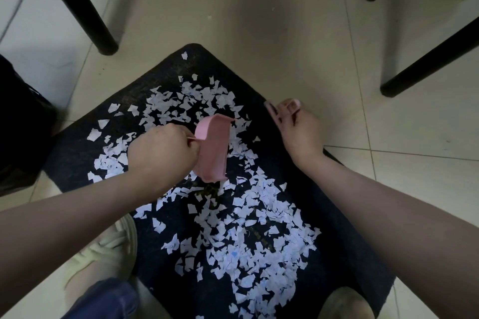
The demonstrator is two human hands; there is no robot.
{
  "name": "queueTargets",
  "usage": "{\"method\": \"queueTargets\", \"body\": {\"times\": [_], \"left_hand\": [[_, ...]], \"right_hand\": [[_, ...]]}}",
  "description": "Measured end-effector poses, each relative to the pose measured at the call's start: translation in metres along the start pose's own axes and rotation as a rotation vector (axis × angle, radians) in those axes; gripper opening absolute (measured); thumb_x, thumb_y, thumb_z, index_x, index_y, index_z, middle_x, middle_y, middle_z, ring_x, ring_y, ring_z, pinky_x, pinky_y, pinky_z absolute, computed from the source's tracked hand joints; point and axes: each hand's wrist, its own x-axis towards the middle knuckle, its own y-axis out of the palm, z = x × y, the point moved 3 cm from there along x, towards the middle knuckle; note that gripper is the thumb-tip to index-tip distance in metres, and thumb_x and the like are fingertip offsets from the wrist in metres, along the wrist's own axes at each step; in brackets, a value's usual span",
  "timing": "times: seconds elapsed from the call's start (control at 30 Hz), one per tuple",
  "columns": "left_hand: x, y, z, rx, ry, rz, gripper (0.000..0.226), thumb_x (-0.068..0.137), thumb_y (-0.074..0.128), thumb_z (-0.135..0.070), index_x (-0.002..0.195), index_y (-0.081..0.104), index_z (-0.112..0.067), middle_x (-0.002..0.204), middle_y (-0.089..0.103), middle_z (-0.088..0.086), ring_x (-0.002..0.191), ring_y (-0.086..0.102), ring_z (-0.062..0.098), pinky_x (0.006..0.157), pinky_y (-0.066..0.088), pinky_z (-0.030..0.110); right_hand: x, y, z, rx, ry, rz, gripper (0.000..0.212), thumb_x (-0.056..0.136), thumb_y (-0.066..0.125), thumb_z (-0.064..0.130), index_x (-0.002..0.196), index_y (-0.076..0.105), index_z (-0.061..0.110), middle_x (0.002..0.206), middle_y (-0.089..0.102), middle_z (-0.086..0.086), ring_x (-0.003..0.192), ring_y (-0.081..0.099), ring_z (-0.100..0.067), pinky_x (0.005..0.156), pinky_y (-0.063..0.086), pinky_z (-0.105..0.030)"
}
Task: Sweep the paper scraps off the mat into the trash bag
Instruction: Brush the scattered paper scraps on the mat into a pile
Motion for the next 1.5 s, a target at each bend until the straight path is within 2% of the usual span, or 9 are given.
{"method": "queueTargets", "body": {"times": [0.3, 0.47, 0.63, 0.77, 0.87, 1.03, 1.27, 1.4, 1.5], "left_hand": [[0.002, -0.001, 0.001, 0.008, -0.025, 0.013, 0.026, 0.085, 0.046, -0.029, 0.089, 0.072, -0.026, 0.062, 0.06, 0.0, 0.059, 0.059, 0.022, 0.049, 0.043, 0.023], [0.007, -0.006, 0.006, 0.024, -0.063, 0.0, 0.026, 0.084, 0.047, -0.029, 0.088, 0.072, -0.022, 0.066, 0.064, 0.002, 0.063, 0.06, 0.025, 0.046, 0.034, 0.019], [0.007, -0.006, 0.006, 0.036, -0.089, 0.013, 0.025, 0.084, 0.049, -0.029, 0.089, 0.072, -0.02, 0.065, 0.059, 0.002, 0.061, 0.056, 0.025, 0.046, 0.029, 0.019], [0.007, -0.004, 0.004, 0.075, -0.066, 0.01, 0.026, 0.085, 0.049, -0.03, 0.09, 0.073, -0.02, 0.063, 0.052, -0.001, 0.058, 0.05, 0.024, 0.045, 0.027, 0.019], [0.011, -0.005, 0.005, 0.088, -0.067, 0.047, 0.028, 0.085, 0.048, -0.028, 0.091, 0.073, -0.019, 0.063, 0.054, 0.001, 0.051, 0.045, 0.021, 0.046, 0.03, 0.017], [0.02, -0.005, 0.011, 0.161, -0.064, 0.141, 0.024, 0.085, 0.049, -0.026, 0.091, 0.071, -0.021, 0.069, 0.06, 0.002, 0.059, 0.055, 0.023, 0.047, 0.03, 0.018], [0.022, -0.002, 0.008, 0.166, -0.068, 0.301, 0.017, 0.079, 0.057, -0.013, 0.091, 0.068, -0.013, 0.07, 0.061, 0.004, 0.054, 0.054, 0.018, 0.047, 0.04, 0.023], [0.023, -0.003, 0.009, 0.108, -0.031, 0.33, 0.018, 0.077, 0.053, -0.008, 0.083, 0.069, -0.012, 0.07, 0.066, 0.004, 0.058, 0.062, 0.02, 0.045, 0.042, 0.021], [0.023, -0.007, 0.007, 0.111, -0.025, 0.309, 0.013, 0.079, 0.05, -0.009, 0.076, 0.063, -0.009, 0.067, 0.057, 0.004, 0.052, 0.05, 0.018, 0.044, 0.035, 0.022]], "right_hand": [[-0.013, 0.022, -0.003, -0.107, -0.085, 0.287, 0.031, 0.095, 0.047, 0.047, 0.094, 0.066, 0.024, 0.079, 0.07, 0.005, 0.074, 0.063, -0.014, 0.068, 0.046, -0.028], [0.001, 0.01, 0.005, -0.094, -0.055, 0.068, 0.027, 0.099, 0.047, 0.037, 0.085, 0.061, 0.018, 0.062, 0.056, 0.006, 0.058, 0.052, -0.013, 0.055, 0.033, -0.022], [0.005, 0.008, -0.003, 0.004, 0.022, 0.121, 0.016, 0.098, 0.055, 0.025, 0.097, 0.068, 0.016, 0.092, 0.068, 0.013, 0.079, 0.059, -0.005, 0.065, 0.037, -0.006], [-0.015, 0.026, 0.002, -0.15, -0.177, 0.343, 0.021, 0.097, 0.054, 0.039, 0.097, 0.068, 0.023, 0.087, 0.072, 0.006, 0.07, 0.062, -0.009, 0.068, 0.046, -0.027], [-0.014, 0.019, 0.013, -0.109, -0.225, 0.219, 0.026, 0.099, 0.049, 0.032, 0.089, 0.064, 0.013, 0.071, 0.066, 0.005, 0.059, 0.057, 0.004, 0.058, 0.039, -0.011], [0.001, 0.007, 0.012, -0.05, -0.108, 0.0, 0.025, 0.099, 0.049, 0.033, 0.092, 0.064, 0.014, 0.073, 0.061, 0.003, 0.053, 0.045, -0.012, 0.049, 0.03, -0.023], [-0.019, 0.027, 0.013, -0.178, -0.29, 0.356, 0.029, 0.098, 0.048, 0.039, 0.1, 0.067, 0.017, 0.068, 0.058, 0.012, 0.064, 0.051, -0.012, 0.059, 0.034, -0.019], [-0.012, 0.013, 0.021, -0.045, -0.198, 0.165, 0.031, 0.102, 0.042, 0.034, 0.084, 0.057, 0.014, 0.061, 0.051, 0.016, 0.057, 0.055, 0.005, 0.054, 0.036, -0.011], [-0.001, 0.004, 0.018, 0.015, -0.094, 0.039, 0.029, 0.101, 0.045, 0.033, 0.086, 0.059, 0.011, 0.069, 0.063, 0.002, 0.058, 0.054, -0.017, 0.052, 0.034, -0.027]]}}
